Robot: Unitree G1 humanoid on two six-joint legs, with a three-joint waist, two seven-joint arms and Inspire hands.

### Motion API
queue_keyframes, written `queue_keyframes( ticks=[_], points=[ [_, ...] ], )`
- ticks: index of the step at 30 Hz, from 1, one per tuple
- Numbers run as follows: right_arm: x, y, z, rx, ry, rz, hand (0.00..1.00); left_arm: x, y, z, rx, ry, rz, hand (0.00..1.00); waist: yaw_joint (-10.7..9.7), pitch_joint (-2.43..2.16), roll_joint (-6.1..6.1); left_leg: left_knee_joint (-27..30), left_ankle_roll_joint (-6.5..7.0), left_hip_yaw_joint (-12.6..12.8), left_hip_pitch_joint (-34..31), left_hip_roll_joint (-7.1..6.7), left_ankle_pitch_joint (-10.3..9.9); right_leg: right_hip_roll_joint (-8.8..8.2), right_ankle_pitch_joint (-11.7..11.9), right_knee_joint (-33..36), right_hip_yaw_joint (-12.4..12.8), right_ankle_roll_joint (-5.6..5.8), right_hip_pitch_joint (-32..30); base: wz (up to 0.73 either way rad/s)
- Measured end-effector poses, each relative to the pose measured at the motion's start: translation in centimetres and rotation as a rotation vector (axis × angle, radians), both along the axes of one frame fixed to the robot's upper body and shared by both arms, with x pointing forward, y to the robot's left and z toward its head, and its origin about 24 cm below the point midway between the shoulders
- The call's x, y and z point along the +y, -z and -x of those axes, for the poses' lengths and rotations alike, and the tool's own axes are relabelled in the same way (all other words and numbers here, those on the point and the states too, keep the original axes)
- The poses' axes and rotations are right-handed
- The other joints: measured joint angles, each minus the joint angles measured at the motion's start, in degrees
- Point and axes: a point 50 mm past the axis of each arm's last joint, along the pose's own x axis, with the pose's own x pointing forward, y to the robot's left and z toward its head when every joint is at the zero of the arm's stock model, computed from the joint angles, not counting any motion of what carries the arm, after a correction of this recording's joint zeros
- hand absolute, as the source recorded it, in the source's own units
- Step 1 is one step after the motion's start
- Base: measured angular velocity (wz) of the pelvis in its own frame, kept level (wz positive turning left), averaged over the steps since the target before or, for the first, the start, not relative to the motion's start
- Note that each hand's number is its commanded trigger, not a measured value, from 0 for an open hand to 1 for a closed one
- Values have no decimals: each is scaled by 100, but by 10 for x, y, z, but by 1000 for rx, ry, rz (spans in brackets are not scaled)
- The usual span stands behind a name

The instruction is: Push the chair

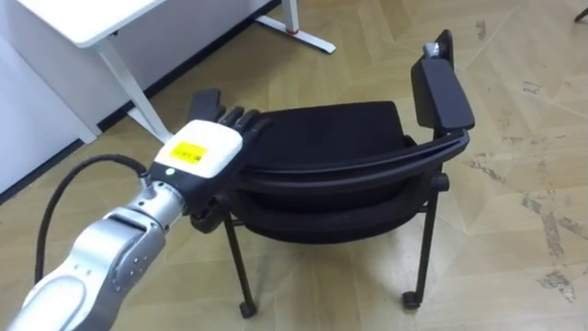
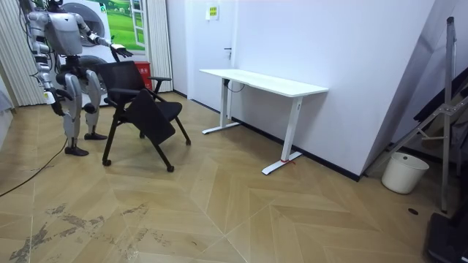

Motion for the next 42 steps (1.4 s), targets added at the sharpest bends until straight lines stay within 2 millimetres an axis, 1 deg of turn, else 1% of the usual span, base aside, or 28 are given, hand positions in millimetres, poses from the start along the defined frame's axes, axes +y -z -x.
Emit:
queue_keyframes(
  ticks=[2, 5, 7, 9, 12, 14, 18, 22, 25, 27, 29, 31, 32, 33, 34, 36, 37, 40, 42],
  points=[
    [0, 0, -1, -2, -6, -6, 0, -1, 0, 1, 19, 6, -10, 0, -53, -6, 9, -8, 0, -16, 11, 1, 0, 1, 0, -1, -2, 0, 10, 0],
    [-1, 0, 1, 4, -10, -13, 0, -1, 4, 1, 85, -2, -37, 0, -66, -33, 54, -9, 0, -15, 24, 0, 0, 1, 0, -1, 17, 0, 15, -1],
    [0, 0, 1, 8, -16, -12, 0, -2, 7, 2, 121, -2, -51, 0, -68, -33, 56, -9, 0, -15, 27, 0, 0, 1, 0, -1, 20, 0, 17, 0],
    [-1, 0, 1, 8, -16, -11, 0, -2, 9, 3, 153, 2, -66, 0, -75, -24, 42, -4, 0, -16, 29, 0, 0, 1, 0, 0, 22, 0, 18, 0],
    [-1, 0, 1, 10, -15, -10, 0, -2, 9, 4, 191, 0, -85, 0, -72, 6, -2, 10, 0, -17, 26, -1, 0, 1, -6, -2, 32, -10, 18, 0],
    [-1, 0, 1, 11, -16, -10, 0, -2, 9, 5, 198, 4, -89, 0, -69, 17, -17, 24, 0, -20, 18, -1, 0, 1, -7, -4, 33, -12, 17, 0],
    [-1, 0, 1, 10, -12, -1, 0, -3, 8, 5, 200, 9, -89, 0, -79, 17, -16, 39, 0, -20, 14, 0, 0, 1, -7, -9, 44, -12, 18, 0],
    [-1, 0, 1, 8, -12, 5, 0, -2, 9, 4, 200, 10, -89, 0, -80, 26, -30, 24, 0, -18, 44, 1, 0, 3, -7, 1, 63, -12, 27, -2],
    [0, 0, 1, 13, -12, 28, 0, 3, 16, 1, 206, -22, -69, 0, -78, 41, -52, -1, 0, -8, 46, 1, 0, 9, -7, 6, 91, -12, 10, -1],
    [-1, 0, 3, 20, -21, 38, 0, 9, 21, -2, 216, -53, -64, 0, -81, 70, -96, -3, 0, 1, 41, 1, 0, 11, -7, 6, 97, -12, 0, 0],
    [-1, 0, 4, 25, -21, 42, 0, 14, 27, -3, 223, -77, -66, 0, -96, 85, -132, -3, 0, 19, 45, 1, 0, 11, -7, 5, 109, -12, 0, 0],
    [-1, 1, 5, 30, -24, 48, 0, 19, 34, -4, 231, -103, -63, 0, -136, 82, -152, -2, 0, 29, 46, 1, 0, 11, -7, 5, 118, -12, 1, 0],
    [0, 1, 6, 34, -19, 54, 0, 20, 36, -5, 223, -110, -54, 0, -164, 68, -153, -2, 0, 29, 46, 1, 0, 11, -7, 5, 118, -12, 5, 0],
    [0, 1, 7, 37, -17, 59, 0, 22, 39, -6, 221, -122, -38, 0, -207, 62, -171, -3, 0, 31, 48, 1, 0, 11, -7, 5, 120, -12, 5, 0],
    [0, 1, 8, 38, -17, 61, 0, 23, 41, -6, 221, -128, -28, 0, -223, 50, -162, -3, 0, 32, 49, 1, 0, 11, -7, 6, 122, -12, 7, 0],
    [0, 2, 12, 57, -29, 75, 0, 24, 51, -7, 216, -160, 9, 0, -267, 15, -171, -4, 0, 35, 74, 2, 0, 11, -7, 11, 127, -12, 30, 0],
    [1, 2, 12, 62, -35, 78, 0, 25, 53, -7, 214, -167, 15, 0, -279, 6, -172, -3, 0, 35, 76, 2, 0, 12, -7, 11, 136, -12, 37, 0],
    [3, 3, 13, 73, -56, 91, 0, 28, 61, -13, 202, -202, 41, 0, -366, 2, -176, 10, 0, 48, 74, 1, 0, 20, -4, 24, 174, -17, 44, -2],
    [3, 4, 14, 80, -68, 97, 0, 32, 65, -16, 200, -223, 45, 0, -400, 3, -182, 42, 0, 71, 64, 3, 0, 42, 1, 24, 316, -25, 36, -7]
  ],
)
